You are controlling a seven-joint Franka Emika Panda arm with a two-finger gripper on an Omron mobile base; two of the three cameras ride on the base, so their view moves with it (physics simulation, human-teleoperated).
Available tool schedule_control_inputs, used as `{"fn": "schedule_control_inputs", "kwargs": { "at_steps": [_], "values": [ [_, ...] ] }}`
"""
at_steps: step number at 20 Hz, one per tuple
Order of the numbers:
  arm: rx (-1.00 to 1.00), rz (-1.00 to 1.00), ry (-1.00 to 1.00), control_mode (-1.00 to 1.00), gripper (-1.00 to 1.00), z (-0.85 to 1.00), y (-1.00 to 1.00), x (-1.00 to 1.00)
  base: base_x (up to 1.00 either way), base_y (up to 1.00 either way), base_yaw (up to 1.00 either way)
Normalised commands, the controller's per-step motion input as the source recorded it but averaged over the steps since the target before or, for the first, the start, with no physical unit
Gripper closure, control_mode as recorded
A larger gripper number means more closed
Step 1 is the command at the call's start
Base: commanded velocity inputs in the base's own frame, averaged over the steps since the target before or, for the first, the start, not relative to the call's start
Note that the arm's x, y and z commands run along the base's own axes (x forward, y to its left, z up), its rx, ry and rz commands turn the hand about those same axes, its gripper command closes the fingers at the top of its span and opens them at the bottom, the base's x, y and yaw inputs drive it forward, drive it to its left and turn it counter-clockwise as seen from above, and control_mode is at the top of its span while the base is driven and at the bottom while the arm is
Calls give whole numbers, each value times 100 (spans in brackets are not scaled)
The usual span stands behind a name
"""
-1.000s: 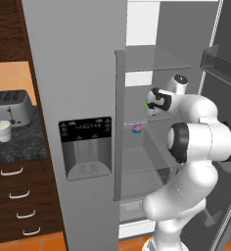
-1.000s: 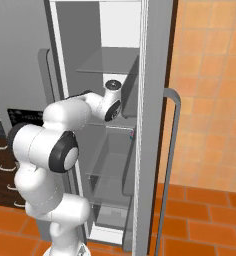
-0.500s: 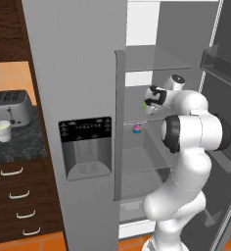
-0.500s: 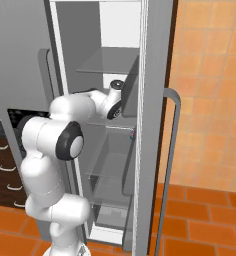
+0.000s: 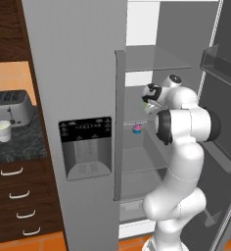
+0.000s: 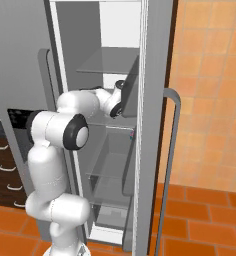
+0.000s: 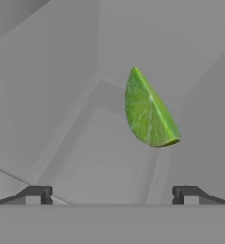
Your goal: Grab a lemon wedge from the fridge and one ice cube from the ice bowl, and put them in the glass of lemonade.
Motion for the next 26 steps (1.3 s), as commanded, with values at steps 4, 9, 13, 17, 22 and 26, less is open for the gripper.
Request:
{"fn": "schedule_control_inputs", "kwargs": {
  "at_steps": [4, 9, 13, 17, 22, 26],
  "values": [
    [0, 6, 0, -100, -100, -11, -4, 37, 0, 0, 0],
    [0, 6, 0, -100, -100, -13, -1, 32, 0, 0, 0],
    [0, 6, 0, -100, -100, -9, -5, 31, 0, 0, 0],
    [-1, 5, 0, -100, -100, -14, -5, 28, 0, 0, 0],
    [-9, 6, 0, -100, -100, -31, 5, 18, 0, 0, 0],
    [-17, 5, 0, -100, -100, -36, 21, 0, 0, 0, 0]
  ]
}}
